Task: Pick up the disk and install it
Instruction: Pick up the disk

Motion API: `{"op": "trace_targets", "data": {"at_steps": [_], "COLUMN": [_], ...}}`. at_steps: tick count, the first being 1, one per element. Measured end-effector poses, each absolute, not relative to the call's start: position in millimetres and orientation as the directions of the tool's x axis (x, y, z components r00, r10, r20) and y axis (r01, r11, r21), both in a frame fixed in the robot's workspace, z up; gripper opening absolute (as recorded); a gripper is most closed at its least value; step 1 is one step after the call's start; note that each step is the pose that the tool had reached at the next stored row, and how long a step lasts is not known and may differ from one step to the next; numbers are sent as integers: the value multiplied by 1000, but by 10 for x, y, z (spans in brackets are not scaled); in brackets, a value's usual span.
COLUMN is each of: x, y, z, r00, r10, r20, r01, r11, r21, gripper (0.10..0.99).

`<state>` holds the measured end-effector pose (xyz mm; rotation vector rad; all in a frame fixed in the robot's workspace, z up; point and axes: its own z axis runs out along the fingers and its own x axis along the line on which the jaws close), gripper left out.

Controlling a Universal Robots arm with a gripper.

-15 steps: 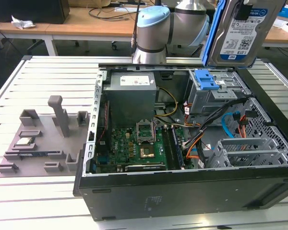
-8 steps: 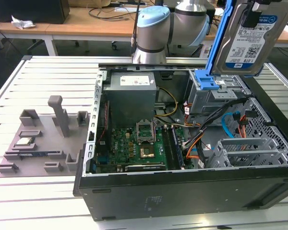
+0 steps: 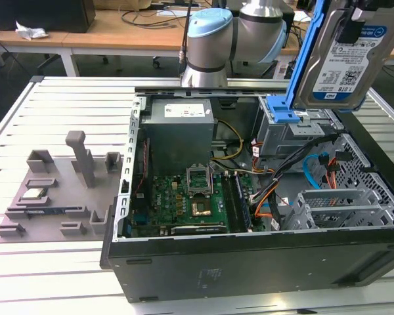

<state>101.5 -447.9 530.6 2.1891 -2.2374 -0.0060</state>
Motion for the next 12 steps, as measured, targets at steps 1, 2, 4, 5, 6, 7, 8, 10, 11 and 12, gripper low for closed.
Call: {"op": "trace_targets", "data": {"at_steps": [1, 2, 4, 5, 6, 7, 8, 10, 11, 12], "x": [1015, 1015, 1015, 1015, 1015, 1015, 1015, 1015, 1015, 1015], "y": [-4503, -4527, -4567, -4580, -4596, -4611, -4632, -4663, -4692, -4713], "z": [5306, 5306, 5306, 5306, 5306, 5306, 5306, 5306, 5306, 5306], "r00": [-22, -22, -22, -22, -22, -22, -22, -22, -22, -22], "r10": [-1000, -1000, -1000, -1000, -1000, -1000, -1000, -1000, -1000, -1000], "r20": [5, 5, 5, 5, 6, 5, 5, 5, 5, 5], "r01": [-1000, -1000, -1000, -1000, -1000, -1000, -1000, -1000, -1000, -1000], "r11": [22, 22, 22, 22, 22, 22, 22, 22, 22, 22], "r21": [11, 11, 11, 11, 11, 11, 11, 11, 11, 11], "gripper": [365, 365, 365, 365, 365, 365, 365, 365, 365, 365]}}
